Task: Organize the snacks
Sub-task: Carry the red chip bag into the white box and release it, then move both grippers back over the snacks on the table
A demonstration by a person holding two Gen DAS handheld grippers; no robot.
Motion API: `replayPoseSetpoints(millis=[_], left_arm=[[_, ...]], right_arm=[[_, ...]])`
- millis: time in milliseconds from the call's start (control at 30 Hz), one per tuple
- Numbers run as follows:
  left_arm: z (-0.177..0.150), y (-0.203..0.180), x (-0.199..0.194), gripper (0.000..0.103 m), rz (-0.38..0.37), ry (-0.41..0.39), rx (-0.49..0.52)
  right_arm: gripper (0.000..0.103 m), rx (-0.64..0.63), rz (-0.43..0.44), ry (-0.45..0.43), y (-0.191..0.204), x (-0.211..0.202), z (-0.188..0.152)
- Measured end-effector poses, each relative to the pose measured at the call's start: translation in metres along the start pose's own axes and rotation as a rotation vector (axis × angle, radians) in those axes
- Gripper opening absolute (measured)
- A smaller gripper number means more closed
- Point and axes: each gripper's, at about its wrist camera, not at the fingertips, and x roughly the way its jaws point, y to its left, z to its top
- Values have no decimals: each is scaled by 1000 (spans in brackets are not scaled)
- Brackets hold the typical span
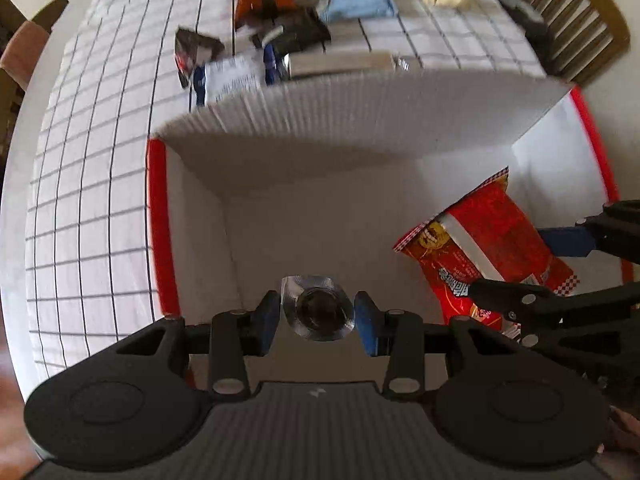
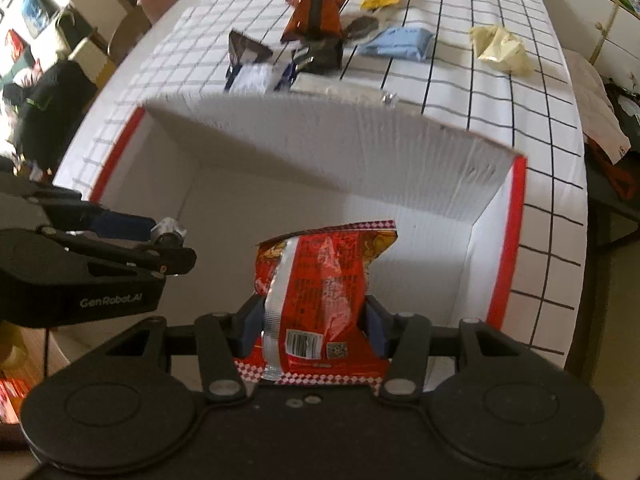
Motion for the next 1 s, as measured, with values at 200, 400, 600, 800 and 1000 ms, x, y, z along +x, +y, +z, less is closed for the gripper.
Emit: replayPoseSetpoints(millis=[200, 400, 600, 800, 1000], left_arm=[[0, -4, 11, 42, 1, 58, -4], [3, -9, 15, 42, 3, 83, -6], [6, -9, 18, 43, -8, 102, -3], [8, -4, 11, 48, -18, 88, -23], [6, -4, -12, 49, -36, 25, -30]], right_arm=[[52, -11, -15, 35, 3, 13, -3], [52, -7, -28, 34, 5, 17, -2], [53, -13, -31, 40, 5, 17, 0], [56, 6, -3, 16, 2, 8, 1], [63, 25, 42, -54, -2, -16, 4]])
